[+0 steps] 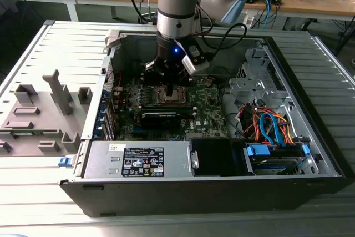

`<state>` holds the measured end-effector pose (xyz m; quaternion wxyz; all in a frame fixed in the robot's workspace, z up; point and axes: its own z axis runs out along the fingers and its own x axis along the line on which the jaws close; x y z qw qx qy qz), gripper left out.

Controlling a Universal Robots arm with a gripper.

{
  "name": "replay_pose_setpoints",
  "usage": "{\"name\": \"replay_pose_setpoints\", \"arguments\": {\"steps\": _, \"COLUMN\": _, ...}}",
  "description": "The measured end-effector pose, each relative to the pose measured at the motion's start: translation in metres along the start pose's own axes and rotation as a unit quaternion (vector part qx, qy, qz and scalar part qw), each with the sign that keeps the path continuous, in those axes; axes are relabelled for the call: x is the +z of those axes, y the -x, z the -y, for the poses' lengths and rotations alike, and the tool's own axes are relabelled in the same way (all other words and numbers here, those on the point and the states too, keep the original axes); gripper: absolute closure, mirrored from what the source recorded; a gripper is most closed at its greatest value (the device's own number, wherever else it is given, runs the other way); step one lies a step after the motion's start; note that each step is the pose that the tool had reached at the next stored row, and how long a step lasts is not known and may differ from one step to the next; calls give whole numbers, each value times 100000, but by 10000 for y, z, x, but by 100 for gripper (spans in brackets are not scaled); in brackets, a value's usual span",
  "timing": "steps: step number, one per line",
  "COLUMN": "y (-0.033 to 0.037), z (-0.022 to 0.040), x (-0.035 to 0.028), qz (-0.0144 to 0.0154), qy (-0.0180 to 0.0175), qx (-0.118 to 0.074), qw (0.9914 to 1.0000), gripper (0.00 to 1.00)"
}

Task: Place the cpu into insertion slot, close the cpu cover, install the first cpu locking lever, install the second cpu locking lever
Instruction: 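Install the second cpu locking lever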

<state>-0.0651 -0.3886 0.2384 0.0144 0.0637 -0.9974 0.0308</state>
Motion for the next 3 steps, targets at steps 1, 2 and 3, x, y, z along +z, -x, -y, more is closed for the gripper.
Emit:
{"name": "replay_pose_setpoints", "arguments": {"steps": 1, "y": 0, "z": 0, "x": -1, "qz": -2, "qy": -6, "qx": 1, "qw": 100000, "gripper": 89}}
{"name": "replay_pose_setpoints", "arguments": {"steps": 2, "y": 0, "z": 0, "x": -1, "qz": -2, "qy": -4, "qx": -1, "qw": 100000, "gripper": 89}}
{"name": "replay_pose_setpoints", "arguments": {"steps": 3, "y": 0, "z": 0, "x": -1, "qz": 0, "qy": -2, "qx": 1, "qw": 100000, "gripper": 89}}
